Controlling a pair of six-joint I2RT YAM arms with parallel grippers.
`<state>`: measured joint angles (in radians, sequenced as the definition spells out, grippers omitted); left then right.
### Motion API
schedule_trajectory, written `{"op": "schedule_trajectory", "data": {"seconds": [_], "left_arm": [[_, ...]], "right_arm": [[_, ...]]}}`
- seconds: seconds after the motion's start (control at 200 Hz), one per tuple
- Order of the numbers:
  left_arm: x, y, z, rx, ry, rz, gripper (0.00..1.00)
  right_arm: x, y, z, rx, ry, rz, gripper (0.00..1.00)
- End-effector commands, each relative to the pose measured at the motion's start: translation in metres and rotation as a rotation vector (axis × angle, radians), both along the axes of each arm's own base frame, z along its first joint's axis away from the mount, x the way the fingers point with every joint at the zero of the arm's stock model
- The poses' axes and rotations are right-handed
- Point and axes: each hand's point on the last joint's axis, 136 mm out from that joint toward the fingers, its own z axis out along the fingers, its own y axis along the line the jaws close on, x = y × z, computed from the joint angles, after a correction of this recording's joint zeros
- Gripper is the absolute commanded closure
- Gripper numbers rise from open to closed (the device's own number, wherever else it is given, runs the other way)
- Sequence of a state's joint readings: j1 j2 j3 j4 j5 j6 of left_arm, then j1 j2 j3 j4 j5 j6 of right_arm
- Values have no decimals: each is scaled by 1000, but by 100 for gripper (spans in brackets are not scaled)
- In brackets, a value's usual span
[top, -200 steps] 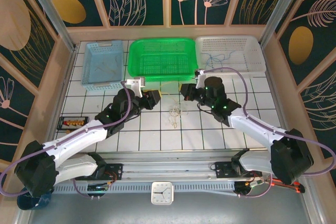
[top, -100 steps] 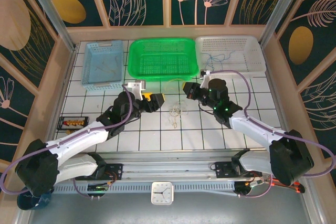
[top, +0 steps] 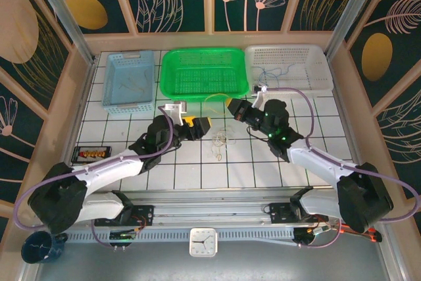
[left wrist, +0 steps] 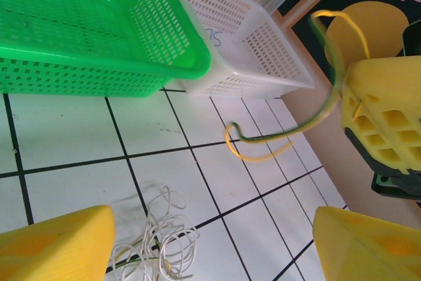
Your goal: Untangle the cables
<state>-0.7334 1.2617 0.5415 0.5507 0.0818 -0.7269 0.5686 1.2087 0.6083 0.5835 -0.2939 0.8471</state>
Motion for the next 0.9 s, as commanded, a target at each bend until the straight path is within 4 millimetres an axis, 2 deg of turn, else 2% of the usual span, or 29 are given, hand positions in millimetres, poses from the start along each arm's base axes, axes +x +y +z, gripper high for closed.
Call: {"op": "schedule_trajectory", "data": {"seconds": [0.0,0.43,0.896], "left_arm": [[3,-7,13,-84,-34,-5,21],[22,-11,20,-162,-51,55,21],[33,-6,17,-201,-40,128,23]], "right_arm": [[-6,4,22,89,-42,23,100],[-19,26,51,132,-86,57,100],[-28,50,53,139,-89,107,100]]}}
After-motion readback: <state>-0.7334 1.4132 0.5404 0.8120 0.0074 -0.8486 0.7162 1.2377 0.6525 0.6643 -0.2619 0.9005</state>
